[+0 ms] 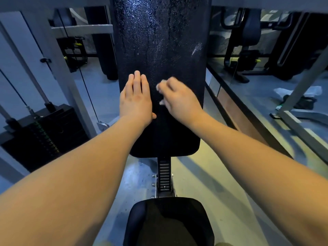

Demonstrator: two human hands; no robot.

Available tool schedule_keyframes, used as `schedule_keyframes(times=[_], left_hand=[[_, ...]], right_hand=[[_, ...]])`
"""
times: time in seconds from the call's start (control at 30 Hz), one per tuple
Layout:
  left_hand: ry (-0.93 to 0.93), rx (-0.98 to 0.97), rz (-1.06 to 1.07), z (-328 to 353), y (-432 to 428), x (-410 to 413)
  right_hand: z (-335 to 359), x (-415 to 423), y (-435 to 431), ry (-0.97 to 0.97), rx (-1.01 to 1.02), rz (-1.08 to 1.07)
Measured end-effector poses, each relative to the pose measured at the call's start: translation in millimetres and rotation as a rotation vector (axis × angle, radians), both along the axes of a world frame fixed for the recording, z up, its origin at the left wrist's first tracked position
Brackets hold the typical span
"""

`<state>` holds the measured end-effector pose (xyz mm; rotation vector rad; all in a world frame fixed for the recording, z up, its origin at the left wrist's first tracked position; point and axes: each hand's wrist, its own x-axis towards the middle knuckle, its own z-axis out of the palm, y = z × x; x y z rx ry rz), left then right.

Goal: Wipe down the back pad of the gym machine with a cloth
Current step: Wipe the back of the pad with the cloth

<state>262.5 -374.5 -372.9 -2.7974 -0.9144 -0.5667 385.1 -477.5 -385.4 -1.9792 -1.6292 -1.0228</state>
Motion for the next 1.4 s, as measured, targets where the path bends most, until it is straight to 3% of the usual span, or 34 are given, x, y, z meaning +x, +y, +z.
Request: schedule_keyframes(times=[0.07, 0.13, 0.23, 0.3, 0.5, 0.63, 0.83, 0.93, 1.03, 1.13, 1.27, 1.4], left_hand=[[0.004, 0.000, 0.000, -0.2, 0.7, 0.8], [0.008, 0.005, 0.010, -0.2, 0.5, 1.5], [0.023, 0.010, 0.016, 0.5, -0.6, 2.6], [0.041, 0.013, 0.021, 1.6, -1.3, 2.8], [0.123, 0.023, 0.048, 12.6, -5.4, 7.0], [0.179, 0.028, 0.054, 24.2, -9.5, 8.6], [0.235, 0.144, 0.071, 23.0, -10.3, 12.3], [0.222, 0.179, 0.069, 20.4, -9.8, 15.0], [0.233, 0.183, 0.073, 18.2, -8.2, 16.3], [0.226, 0.195, 0.078, 15.5, -5.7, 18.1], [0.227, 0.200, 0.070, 15.8, -5.7, 18.2], [0.222, 0.200, 0.065, 15.6, -5.6, 17.0]], right_hand=[[2.8, 6.4, -13.3, -0.126, -0.152, 0.039], [26.4, 25.7, -21.2, -0.201, -0.102, -0.022], [54.0, 53.5, -29.0, -0.093, 0.227, -0.204], [48.0, 50.8, -24.2, -0.003, 0.335, -0.266], [-7.1, 28.0, -39.5, 0.112, 0.217, -0.189], [6.2, 38.0, -45.8, 0.078, 0.201, -0.166], [87.6, 62.9, -21.3, 0.095, 0.428, -0.295], [70.9, 53.1, -15.5, 0.188, 0.521, -0.272], [22.3, 29.4, -28.6, 0.192, 0.391, -0.191], [35.7, 49.1, -34.3, 0.112, 0.281, -0.160], [89.1, 72.8, -15.7, 0.153, 0.501, -0.250], [66.6, 56.5, -10.9, 0.285, 0.617, -0.252]])
